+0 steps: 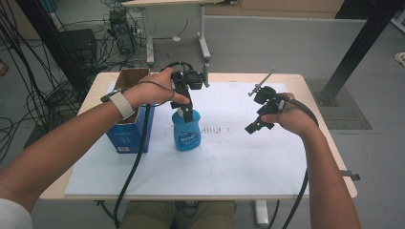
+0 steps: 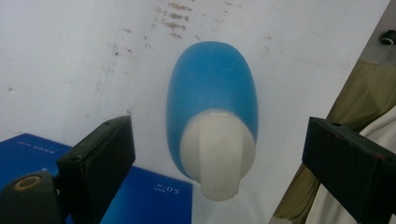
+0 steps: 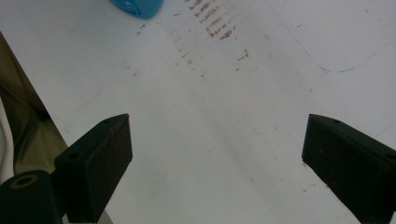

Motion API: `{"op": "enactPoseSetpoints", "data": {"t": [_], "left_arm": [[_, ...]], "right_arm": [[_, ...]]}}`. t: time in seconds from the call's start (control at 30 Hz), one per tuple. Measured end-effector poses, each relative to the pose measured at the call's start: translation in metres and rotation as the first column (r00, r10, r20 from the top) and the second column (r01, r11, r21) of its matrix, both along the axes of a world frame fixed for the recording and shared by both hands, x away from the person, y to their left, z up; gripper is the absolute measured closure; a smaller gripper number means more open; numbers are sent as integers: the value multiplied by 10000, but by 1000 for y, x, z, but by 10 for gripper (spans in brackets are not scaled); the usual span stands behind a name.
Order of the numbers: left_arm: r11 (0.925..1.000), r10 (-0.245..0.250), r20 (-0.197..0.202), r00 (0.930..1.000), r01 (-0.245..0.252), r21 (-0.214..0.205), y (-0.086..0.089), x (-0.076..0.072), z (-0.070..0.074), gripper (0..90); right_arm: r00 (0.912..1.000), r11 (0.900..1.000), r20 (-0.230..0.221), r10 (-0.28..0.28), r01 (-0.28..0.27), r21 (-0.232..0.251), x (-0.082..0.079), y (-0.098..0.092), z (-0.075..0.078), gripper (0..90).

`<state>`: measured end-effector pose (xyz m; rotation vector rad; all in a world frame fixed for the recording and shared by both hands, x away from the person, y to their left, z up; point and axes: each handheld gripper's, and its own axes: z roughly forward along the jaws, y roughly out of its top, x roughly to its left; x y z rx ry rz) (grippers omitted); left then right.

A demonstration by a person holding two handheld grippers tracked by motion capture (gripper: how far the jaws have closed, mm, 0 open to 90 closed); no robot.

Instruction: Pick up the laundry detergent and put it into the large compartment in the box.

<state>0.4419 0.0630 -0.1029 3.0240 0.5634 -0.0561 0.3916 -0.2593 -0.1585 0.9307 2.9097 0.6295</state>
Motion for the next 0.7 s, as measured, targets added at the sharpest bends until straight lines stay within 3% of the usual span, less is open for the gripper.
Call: {"op": "enactPoseSetpoints", "data": {"t": [0.7], "left_arm": [[9997,80,16,10000,-81,210,-7,-2,-19,104]], "right_arm": [[10000,10000,-26,13,-13,41,1,0,-2,85]]}}
